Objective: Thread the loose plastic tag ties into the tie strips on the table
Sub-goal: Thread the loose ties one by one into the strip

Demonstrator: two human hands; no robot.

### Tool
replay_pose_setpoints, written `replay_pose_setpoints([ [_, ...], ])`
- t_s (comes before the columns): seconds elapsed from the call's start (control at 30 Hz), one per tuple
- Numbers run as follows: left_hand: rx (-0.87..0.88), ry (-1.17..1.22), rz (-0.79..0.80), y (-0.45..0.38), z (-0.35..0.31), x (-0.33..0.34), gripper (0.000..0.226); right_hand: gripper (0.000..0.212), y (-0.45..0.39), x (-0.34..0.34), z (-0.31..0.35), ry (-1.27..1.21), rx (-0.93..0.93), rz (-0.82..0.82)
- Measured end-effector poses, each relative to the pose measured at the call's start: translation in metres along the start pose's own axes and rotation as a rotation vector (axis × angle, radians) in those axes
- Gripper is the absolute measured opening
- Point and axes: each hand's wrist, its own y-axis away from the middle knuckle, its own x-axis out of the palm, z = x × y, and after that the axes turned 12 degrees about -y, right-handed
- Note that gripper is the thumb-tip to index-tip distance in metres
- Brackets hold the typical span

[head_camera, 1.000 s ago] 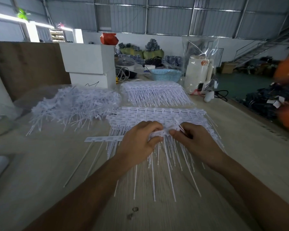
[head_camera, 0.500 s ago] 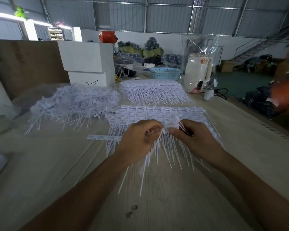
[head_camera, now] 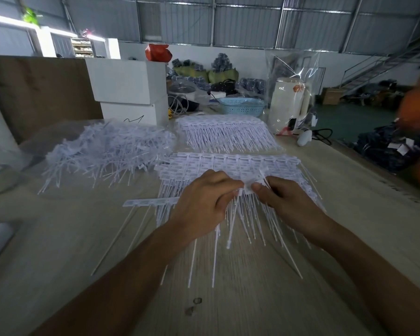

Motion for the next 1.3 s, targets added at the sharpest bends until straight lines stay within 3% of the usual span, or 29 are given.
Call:
replay_pose_setpoints([
  [0.2,0.086,-0.098,0.083,0.002,0.004,0.001,0.025,0.038,-0.001,-0.001,-0.008,0.275,-0.084,-0.001],
  [0.47,-0.219,0.291,0.014,-0.004,-0.004,0.004,0.028,0.031,0.000,0.000,-0.007,-0.015,0.082,0.033],
  [0.63,-0.284,0.431,0.003,-0.004,-0.010,0.003,0.023,0.034,-0.001,0.006,0.000,-0.155,0.113,-0.147],
  [0.8,-0.252,0.433,-0.035,-0.003,-0.015,0.008,0.025,0.039,0.006,0.015,0.011,-0.435,0.349,-0.051],
  [0.9,-0.222,0.451,0.003,-0.001,-0.014,0.007,0.022,0.036,0.007,0.015,0.012,-0.443,0.342,0.000],
  [1.03,-0.155,0.421,0.114,-0.002,-0.001,0.000,0.022,0.031,0.004,0.010,0.011,-0.488,0.347,-0.051],
  [1.17,-0.137,0.287,0.226,0.002,0.010,-0.002,0.032,0.040,0.003,0.009,0.010,-0.550,0.357,-0.082],
  [1.3,-0.107,0.138,0.115,0.000,0.007,0.001,0.019,0.033,0.002,0.010,0.009,-0.581,0.443,-0.022],
])
